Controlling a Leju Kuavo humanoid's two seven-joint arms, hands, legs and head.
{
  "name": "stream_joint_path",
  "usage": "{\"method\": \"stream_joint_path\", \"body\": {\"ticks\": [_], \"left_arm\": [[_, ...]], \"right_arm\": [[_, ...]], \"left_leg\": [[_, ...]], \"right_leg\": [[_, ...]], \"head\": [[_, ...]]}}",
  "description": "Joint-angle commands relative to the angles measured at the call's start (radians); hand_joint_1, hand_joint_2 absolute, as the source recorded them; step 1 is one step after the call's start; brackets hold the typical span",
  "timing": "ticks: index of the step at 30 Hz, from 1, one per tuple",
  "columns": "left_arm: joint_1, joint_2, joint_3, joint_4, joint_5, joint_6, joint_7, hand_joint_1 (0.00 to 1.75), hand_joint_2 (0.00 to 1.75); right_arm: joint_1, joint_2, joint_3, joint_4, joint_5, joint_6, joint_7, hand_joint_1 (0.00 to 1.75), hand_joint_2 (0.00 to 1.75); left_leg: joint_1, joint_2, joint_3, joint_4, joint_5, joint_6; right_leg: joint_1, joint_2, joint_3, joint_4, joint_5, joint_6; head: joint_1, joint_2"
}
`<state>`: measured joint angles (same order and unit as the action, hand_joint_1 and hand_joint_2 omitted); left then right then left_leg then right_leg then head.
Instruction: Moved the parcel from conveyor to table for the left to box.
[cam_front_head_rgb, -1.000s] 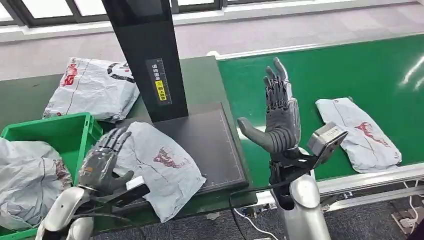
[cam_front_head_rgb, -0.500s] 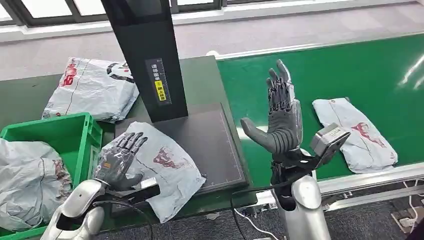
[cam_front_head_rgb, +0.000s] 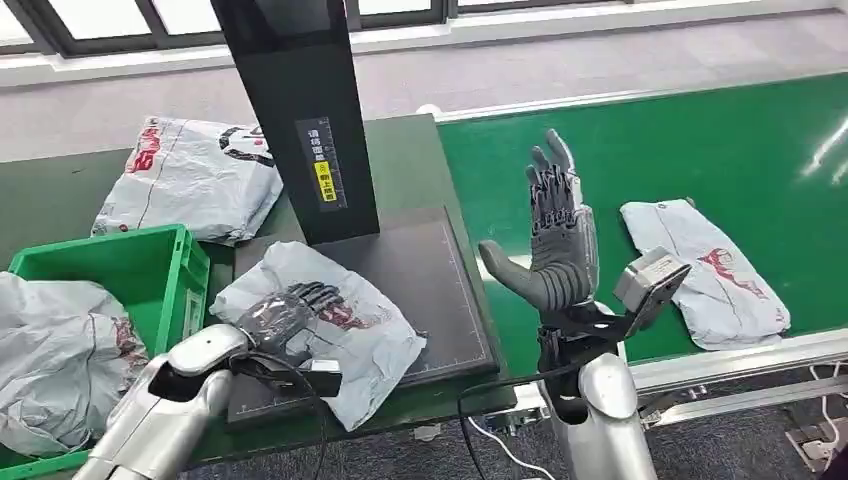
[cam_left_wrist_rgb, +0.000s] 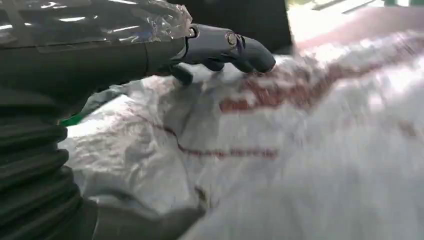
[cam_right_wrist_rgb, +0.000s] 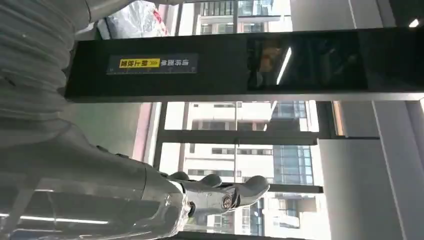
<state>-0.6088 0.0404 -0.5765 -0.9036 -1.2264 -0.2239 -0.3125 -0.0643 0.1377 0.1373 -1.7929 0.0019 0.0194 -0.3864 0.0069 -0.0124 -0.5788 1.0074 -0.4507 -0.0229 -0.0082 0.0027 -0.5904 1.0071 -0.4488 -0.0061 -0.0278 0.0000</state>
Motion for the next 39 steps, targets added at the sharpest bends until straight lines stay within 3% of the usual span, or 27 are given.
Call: {"method": "stream_joint_path", "body": {"ticks": [1, 19, 26, 31, 34, 39], "left_arm": [[-0.124, -0.033, -0.220, 0.221, 0.088, -0.038, -0.040, 1.75, 1.75], [-0.176, -0.001, -0.302, 0.170, 0.255, 0.003, -0.001, 1.75, 1.75], [-0.178, 0.080, -0.164, -0.001, 0.316, 0.075, 0.053, 1.75, 1.75], [-0.171, 0.079, -0.162, -0.009, 0.317, 0.068, 0.053, 1.75, 1.75], [-0.163, 0.111, -0.060, -0.107, 0.332, 0.123, 0.074, 1.75, 1.75], [-0.146, 0.178, 0.071, -0.271, 0.368, 0.083, 0.058, 1.75, 1.75]], "right_arm": [[0.026, 0.014, -0.055, 0.019, -0.013, -0.014, 0.007, 0.00, 1.75], [0.069, 0.020, -0.091, -0.031, -0.005, -0.025, 0.005, 0.00, 1.75], [0.106, 0.019, -0.115, -0.074, 0.006, -0.038, 0.001, 0.00, 1.75], [0.105, 0.021, -0.115, -0.074, 0.006, -0.038, 0.001, 0.00, 1.75], [0.136, 0.021, -0.126, -0.096, 0.011, -0.057, -0.006, 0.00, 1.75], [0.176, 0.026, -0.153, -0.129, 0.011, -0.069, -0.014, 0.00, 1.75]], "left_leg": [[0.000, -0.002, 0.000, 0.000, 0.001, 0.001], [0.000, 0.001, -0.001, 0.000, 0.001, 0.001], [0.000, 0.002, -0.003, 0.000, 0.001, 0.001], [0.000, 0.002, -0.003, 0.000, 0.001, 0.001], [0.000, 0.002, -0.004, -0.001, 0.001, 0.001], [0.001, 0.004, -0.006, 0.001, 0.000, 0.001]], "right_leg": [[0.000, -0.003, 0.002, -0.001, 0.000, 0.000], [0.000, 0.000, -0.001, -0.001, 0.001, 0.001], [0.001, 0.001, -0.004, 0.000, 0.002, 0.001], [0.001, 0.001, -0.005, 0.000, 0.001, 0.001], [0.001, 0.001, -0.005, -0.001, 0.001, 0.001], [0.002, 0.003, -0.007, 0.000, 0.001, 0.000]], "head": [[0.000, 0.000], [0.000, 0.000], [0.000, 0.000], [0.000, 0.000], [0.000, 0.000], [0.000, 0.000]]}}
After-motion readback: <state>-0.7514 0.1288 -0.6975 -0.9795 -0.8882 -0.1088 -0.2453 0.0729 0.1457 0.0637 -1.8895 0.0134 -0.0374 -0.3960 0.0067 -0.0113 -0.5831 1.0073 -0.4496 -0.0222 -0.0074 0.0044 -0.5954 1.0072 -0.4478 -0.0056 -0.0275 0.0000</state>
